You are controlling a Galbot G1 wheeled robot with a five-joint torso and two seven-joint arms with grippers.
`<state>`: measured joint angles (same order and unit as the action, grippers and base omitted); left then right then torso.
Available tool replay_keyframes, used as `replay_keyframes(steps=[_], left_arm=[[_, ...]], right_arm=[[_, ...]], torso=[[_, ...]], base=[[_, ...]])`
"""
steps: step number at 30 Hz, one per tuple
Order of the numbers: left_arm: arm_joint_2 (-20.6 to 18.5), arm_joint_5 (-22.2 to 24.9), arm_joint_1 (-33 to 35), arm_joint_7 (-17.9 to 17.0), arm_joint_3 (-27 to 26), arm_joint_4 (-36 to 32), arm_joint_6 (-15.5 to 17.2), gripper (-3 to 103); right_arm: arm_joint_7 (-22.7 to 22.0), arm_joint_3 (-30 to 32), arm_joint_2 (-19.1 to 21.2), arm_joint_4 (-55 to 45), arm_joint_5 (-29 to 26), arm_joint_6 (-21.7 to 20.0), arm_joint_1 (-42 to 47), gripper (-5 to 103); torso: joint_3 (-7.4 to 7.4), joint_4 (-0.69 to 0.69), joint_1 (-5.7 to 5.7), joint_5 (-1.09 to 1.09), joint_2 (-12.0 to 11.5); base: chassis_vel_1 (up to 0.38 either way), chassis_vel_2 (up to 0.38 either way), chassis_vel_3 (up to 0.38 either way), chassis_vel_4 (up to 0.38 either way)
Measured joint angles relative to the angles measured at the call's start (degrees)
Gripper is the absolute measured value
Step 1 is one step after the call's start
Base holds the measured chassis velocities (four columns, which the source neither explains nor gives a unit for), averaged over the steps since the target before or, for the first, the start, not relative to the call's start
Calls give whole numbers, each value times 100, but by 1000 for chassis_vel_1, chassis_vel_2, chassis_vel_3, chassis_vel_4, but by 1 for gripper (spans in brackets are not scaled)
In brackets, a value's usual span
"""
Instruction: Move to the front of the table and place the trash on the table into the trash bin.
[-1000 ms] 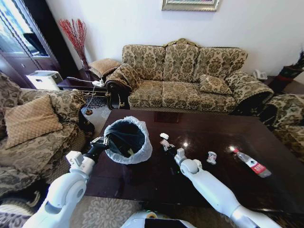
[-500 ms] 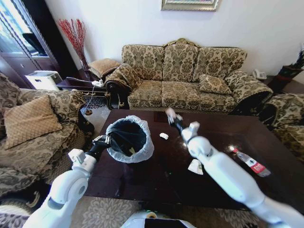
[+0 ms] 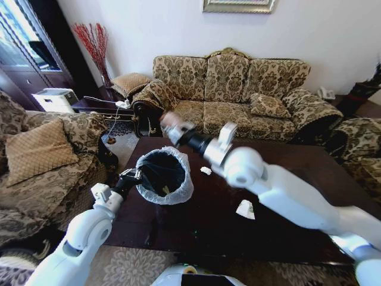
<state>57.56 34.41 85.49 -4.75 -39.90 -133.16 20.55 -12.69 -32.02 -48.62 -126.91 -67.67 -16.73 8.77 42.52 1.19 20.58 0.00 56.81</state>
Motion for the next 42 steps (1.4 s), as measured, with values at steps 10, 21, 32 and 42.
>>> replay_keyframes(steps=[10, 21, 32, 42], left_arm=[[27, 3, 3, -2, 13, -56, 31, 3], [9, 3, 36, -1, -17, -118, 46, 3], [38, -6, 129, -64, -20, -176, -134, 3], [125, 3, 155, -62, -113, -209, -154, 3]], right_arm=[[41, -177, 210, -69, 183, -116, 124, 21], [22, -183, 217, -41, 335, -108, 184, 64], [-157, 459, 469, -81, 330, 58, 244, 100], [-298, 1101, 632, 2270, 1896, 874, 1142, 100]], torso=[[0, -1, 0, 0, 0], [0, 0, 0, 1, 0], [0, 0, 0, 0, 0], [0, -3, 1, 4, 0]], base=[[0, 0, 0, 0], [0, 0, 0, 0], [0, 0, 0, 0], [0, 0, 0, 0]])
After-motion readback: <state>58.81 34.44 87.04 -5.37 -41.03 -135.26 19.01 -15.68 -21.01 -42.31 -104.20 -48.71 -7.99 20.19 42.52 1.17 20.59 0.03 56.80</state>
